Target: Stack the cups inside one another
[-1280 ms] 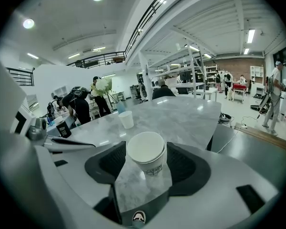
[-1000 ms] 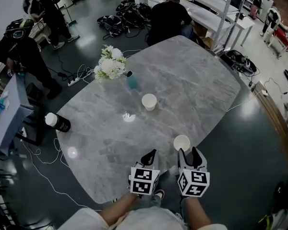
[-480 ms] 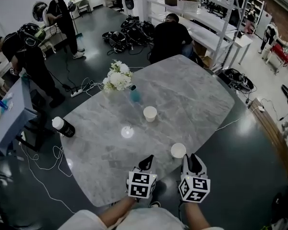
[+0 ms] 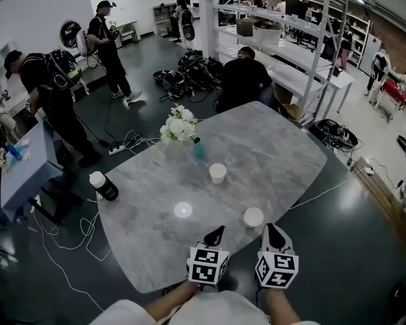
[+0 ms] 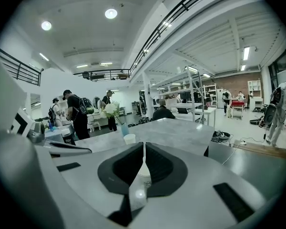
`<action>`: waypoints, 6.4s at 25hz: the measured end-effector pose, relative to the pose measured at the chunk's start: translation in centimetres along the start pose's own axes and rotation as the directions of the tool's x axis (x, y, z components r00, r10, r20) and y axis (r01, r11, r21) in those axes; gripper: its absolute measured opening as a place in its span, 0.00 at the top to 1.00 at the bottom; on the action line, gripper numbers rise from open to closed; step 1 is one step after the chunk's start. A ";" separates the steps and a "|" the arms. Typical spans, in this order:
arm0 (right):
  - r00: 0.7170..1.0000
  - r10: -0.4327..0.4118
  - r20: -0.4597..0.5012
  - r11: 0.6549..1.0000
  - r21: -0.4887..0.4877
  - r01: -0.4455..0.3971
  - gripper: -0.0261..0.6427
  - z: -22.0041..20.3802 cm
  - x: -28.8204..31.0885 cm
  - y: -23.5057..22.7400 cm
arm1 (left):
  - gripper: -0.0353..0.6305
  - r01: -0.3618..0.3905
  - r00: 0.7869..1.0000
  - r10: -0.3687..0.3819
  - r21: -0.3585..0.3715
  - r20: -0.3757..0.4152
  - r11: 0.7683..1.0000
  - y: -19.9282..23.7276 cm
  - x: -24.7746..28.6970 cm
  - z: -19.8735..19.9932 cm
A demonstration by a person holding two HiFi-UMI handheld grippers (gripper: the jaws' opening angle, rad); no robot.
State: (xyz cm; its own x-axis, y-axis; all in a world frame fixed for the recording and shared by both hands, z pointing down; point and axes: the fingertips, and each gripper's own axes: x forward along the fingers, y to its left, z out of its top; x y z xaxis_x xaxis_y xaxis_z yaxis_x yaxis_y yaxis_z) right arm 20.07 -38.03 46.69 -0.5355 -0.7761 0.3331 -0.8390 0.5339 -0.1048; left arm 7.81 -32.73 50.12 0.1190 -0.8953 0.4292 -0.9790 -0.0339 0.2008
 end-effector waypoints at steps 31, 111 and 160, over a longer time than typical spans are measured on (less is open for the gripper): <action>0.991 0.137 -0.007 0.990 0.035 -0.137 0.93 0.6 3.5 8.4 | 0.95 -0.166 0.985 0.167 -0.031 0.040 0.986 8.9 -4.2 0.3; 0.951 0.068 -0.302 0.998 0.017 -0.066 0.64 -6.8 31.9 10.8 | 0.95 -0.307 0.948 0.276 -0.227 -0.159 0.924 25.1 7.9 -5.0; 0.986 0.086 -0.145 0.995 0.056 -0.078 0.64 -0.6 5.5 6.1 | 0.95 -0.084 0.996 0.086 -0.088 0.015 0.993 4.6 -0.9 0.2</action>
State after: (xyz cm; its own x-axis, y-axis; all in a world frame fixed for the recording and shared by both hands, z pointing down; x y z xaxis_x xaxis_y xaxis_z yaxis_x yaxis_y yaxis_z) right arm 12.07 -38.85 48.49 -0.5859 -0.6703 0.4554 -0.7985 0.5735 -0.1832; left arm 3.16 -32.16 50.47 0.0319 -0.9016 0.4314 -0.9673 0.0808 0.2403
